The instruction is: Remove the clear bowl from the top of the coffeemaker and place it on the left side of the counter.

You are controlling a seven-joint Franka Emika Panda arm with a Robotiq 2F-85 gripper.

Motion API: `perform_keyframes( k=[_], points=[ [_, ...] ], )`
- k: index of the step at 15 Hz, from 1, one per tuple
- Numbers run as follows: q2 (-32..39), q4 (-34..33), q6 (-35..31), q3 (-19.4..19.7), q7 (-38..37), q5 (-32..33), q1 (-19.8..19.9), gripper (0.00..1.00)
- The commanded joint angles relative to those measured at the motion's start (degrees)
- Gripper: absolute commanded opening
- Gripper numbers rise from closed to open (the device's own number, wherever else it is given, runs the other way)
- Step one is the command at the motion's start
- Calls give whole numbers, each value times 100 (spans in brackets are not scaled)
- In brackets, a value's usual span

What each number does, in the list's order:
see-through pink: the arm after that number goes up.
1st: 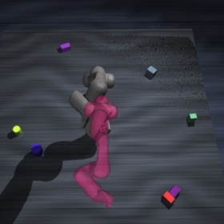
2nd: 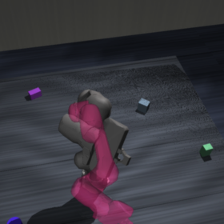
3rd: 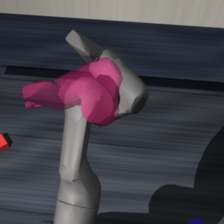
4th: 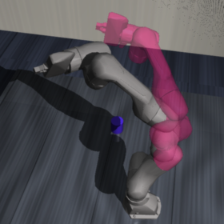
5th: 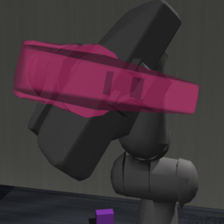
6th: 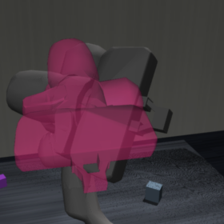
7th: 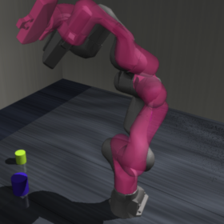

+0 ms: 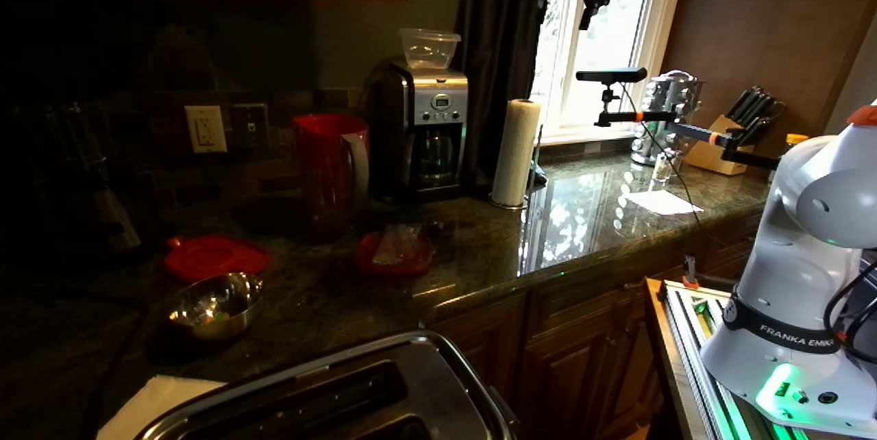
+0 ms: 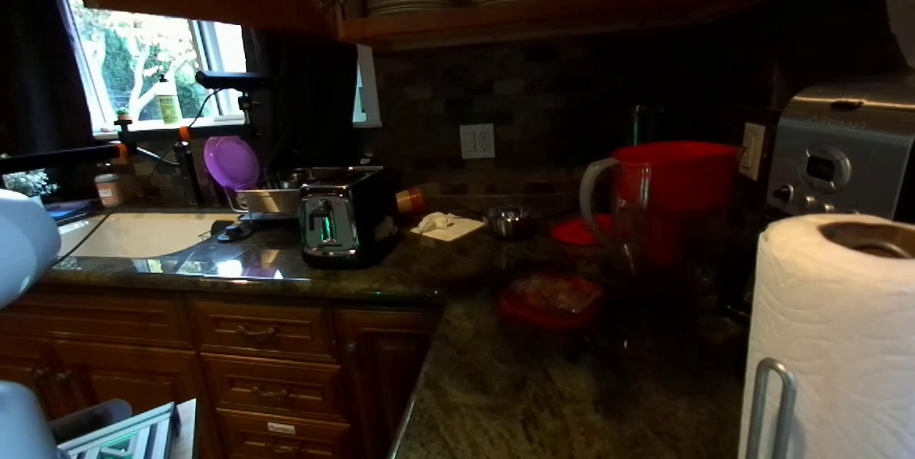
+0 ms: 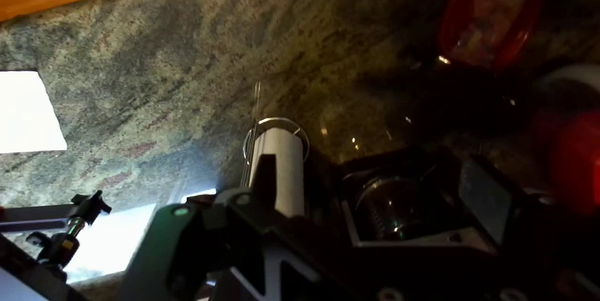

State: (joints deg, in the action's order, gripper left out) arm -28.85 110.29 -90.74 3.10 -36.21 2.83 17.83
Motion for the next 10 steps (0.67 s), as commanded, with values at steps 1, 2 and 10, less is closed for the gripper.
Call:
perform_keyframes(
  k=[1,2,10],
  points=[
    [162,-211,-5,108,-222,38,-40,100],
    [286,-368,-3,129,-379,44,-18,100],
    [904,-742,-1295,494,-1976,-432,119,100]
  ],
)
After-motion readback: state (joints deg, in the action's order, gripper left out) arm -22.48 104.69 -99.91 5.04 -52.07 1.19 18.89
